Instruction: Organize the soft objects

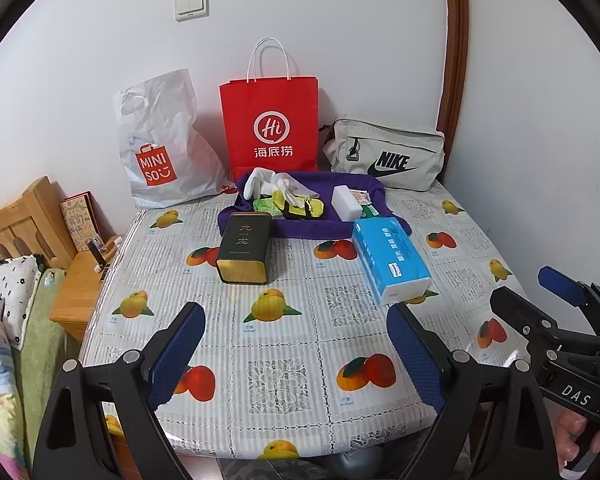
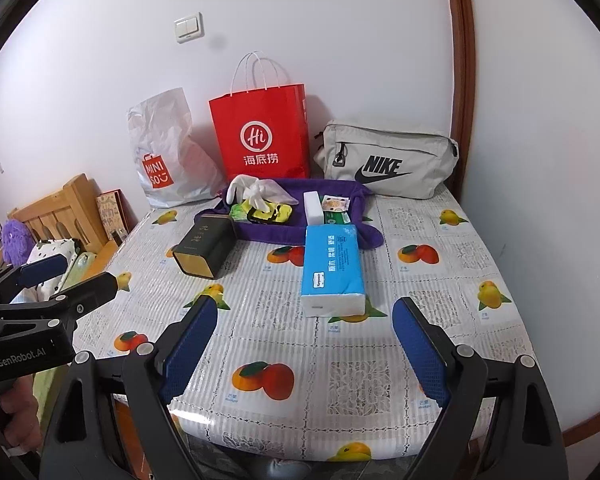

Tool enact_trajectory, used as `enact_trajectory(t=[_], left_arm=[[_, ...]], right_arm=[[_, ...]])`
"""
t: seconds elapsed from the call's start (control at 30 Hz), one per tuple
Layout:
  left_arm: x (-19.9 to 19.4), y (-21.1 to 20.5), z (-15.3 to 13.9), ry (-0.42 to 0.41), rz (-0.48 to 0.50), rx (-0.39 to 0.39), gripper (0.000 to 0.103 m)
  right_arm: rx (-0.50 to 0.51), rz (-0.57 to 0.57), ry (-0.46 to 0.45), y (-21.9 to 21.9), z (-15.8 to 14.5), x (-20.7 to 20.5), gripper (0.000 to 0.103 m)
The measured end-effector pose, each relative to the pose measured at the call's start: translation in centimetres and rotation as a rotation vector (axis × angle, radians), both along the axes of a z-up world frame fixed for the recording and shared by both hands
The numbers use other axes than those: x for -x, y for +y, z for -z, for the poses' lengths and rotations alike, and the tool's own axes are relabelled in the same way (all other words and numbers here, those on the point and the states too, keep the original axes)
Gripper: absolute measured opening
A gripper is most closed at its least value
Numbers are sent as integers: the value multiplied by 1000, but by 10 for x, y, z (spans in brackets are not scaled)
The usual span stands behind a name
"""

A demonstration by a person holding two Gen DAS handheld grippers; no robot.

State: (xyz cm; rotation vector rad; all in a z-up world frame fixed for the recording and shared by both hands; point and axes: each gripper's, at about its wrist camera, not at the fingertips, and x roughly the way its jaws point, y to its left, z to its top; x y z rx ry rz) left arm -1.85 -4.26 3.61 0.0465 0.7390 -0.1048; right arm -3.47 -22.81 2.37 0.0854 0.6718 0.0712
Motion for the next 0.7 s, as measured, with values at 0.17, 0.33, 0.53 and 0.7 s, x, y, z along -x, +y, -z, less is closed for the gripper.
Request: enact_trajectory(t=[0.17,0.33,0.53,0.7], left_arm=[[1,-1,0,0,1,0,92],[1,0,-1,-1,0,-1,92],[-1,5,0,6,-8,1,92],[-2,8,1,8,-7,-1,92]], right_arm=[[1,0,-1,1,1,1,89],[4,0,4,3,2,1,89],[5,0,-3,2,2,0,89],[2,-3,-1,4,3,-1,89]])
